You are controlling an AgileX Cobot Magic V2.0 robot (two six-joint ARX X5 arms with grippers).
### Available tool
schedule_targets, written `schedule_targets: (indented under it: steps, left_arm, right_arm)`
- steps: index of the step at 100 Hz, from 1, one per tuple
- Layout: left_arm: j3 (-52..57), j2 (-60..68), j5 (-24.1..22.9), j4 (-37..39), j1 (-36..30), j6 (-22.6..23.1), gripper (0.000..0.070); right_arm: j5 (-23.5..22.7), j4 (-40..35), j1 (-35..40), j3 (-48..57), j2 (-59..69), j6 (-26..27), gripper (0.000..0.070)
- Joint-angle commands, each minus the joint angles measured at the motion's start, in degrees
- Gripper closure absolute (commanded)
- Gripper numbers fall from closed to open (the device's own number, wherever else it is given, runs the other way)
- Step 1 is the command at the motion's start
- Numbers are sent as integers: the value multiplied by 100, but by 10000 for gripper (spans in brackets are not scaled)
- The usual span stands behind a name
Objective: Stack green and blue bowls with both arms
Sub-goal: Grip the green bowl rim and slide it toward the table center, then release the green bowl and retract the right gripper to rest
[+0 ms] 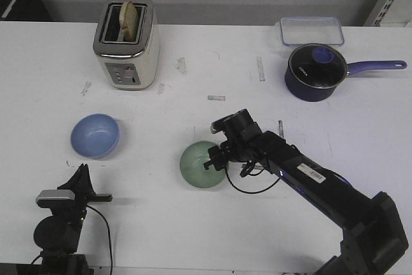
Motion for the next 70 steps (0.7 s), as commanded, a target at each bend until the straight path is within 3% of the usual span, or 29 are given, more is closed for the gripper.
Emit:
schedule_targets:
  steps: [1, 44, 51, 64, 70]
  left_arm:
    - [-122, -11, -4, 52, 4, -28, 699]
    - [-122, -11, -4, 52, 4, -26, 699]
    - [-122, -11, -4, 52, 4, -28, 699]
    - [-122, -11, -4, 55, 4, -28, 699]
    - [-122, -11, -4, 55, 4, -28, 699]
  right_arm:
    - [-92, 35, 37, 87, 85, -9, 311]
    - [-76, 63, -472, 308, -1233, -166, 309]
    - [-59, 39, -691, 308, -1572, -166, 405]
    - [212, -133, -1156, 302, -2203, -221, 662]
    - [516, -275, -1375, 286, -2465, -376, 697]
